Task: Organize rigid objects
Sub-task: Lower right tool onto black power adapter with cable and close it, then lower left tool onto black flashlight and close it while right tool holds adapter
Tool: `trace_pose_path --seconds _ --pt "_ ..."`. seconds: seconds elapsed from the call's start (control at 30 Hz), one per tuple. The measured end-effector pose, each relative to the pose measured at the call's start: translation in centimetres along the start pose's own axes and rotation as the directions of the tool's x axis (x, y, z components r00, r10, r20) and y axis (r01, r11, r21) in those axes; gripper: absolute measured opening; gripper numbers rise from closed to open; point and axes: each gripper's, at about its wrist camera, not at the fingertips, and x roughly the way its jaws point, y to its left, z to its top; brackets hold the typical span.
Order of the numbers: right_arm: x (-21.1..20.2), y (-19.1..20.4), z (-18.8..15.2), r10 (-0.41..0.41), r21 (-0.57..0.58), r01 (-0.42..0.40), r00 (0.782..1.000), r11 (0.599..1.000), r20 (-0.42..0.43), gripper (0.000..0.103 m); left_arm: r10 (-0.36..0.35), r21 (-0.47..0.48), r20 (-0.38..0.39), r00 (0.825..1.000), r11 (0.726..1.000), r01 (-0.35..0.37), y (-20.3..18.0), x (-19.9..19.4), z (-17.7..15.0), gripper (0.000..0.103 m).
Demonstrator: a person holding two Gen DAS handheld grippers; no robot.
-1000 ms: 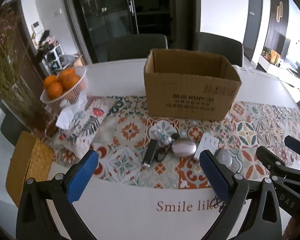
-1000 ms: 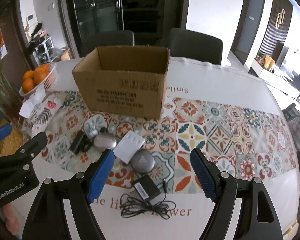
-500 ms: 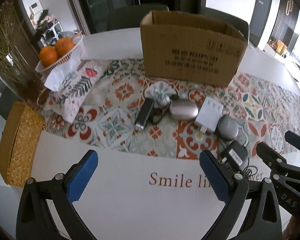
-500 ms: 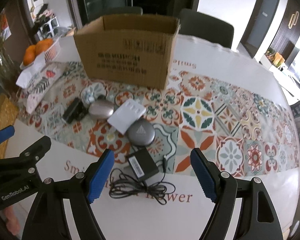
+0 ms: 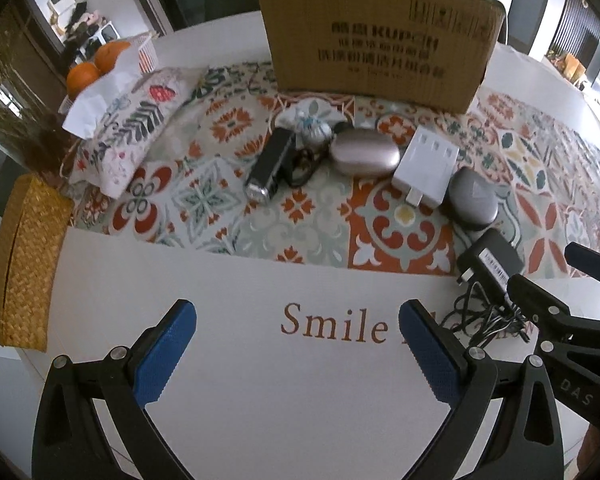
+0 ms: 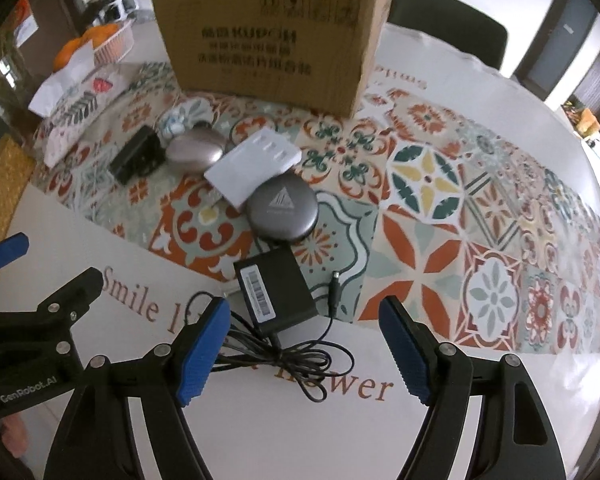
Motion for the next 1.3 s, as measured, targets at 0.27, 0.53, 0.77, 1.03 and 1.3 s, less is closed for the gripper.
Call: trace_pose_path --seconds 0.27,0.53,0.77,1.03,1.3 --pt "2.6 0.0 -0.2 0.017 -0.049 -0.019 0.999 0.999 -0.041 0.074 0.009 -0.006 -0.049 0.999 1.000 -0.009 -0.6 1.9 -0.6 0.103" --pt "4.3 0.5 -0.1 0.059 -0.081 -0.064 0.996 0.995 -0.064 0.063 0.015 -0.015 -0.083 0.996 1.000 -0.017 -0.7 3.2 -1.0 0.103" --pt "5.1 0.6 0.0 0.100 -0.072 -0.105 0.993 0.992 -0.063 0.053 0.012 -0.015 -0.090 0.996 1.000 -0.013 -0.6 3.6 -1.2 0.103" --pt "5.5 1.0 -0.1 0.093 -0.017 -0.094 0.994 0.995 -0.050 0.051 0.002 -0.018 -0.096 0.995 1.000 -0.003 -0.2 4.1 -1.2 0.103" --pt "4.2 1.1 -1.2 0.090 0.095 -0.087 0.996 0.992 -0.024 0.051 -0.015 0.030 -0.038 0.999 0.999 0.016 0.8 3.3 -0.7 0.102"
